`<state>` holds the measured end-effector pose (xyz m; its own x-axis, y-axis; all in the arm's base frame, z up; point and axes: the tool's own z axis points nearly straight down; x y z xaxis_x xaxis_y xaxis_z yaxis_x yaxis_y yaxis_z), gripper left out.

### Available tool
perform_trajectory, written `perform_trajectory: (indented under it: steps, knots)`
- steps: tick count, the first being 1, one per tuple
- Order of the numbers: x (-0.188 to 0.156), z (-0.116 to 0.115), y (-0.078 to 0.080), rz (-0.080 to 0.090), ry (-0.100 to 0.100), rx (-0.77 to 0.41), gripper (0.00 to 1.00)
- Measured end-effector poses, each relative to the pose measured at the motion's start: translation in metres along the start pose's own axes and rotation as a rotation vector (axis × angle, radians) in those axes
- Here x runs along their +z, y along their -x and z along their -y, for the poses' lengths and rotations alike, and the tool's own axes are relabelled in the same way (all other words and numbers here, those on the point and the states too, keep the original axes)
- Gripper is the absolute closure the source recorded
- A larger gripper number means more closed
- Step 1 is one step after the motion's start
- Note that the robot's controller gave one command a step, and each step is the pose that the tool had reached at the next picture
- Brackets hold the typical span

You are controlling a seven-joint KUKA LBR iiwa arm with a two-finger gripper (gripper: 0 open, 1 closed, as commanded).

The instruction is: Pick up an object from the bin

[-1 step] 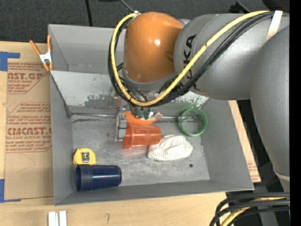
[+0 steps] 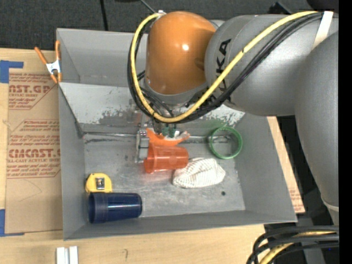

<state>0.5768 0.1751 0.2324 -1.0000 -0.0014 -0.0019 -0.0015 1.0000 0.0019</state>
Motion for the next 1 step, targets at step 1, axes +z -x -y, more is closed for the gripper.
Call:
perform_trajectory:
  steps: [1]
  knots:
    - [0.0366, 0.038, -0.007, 0.004, 0.001, -0.05, 0.0]
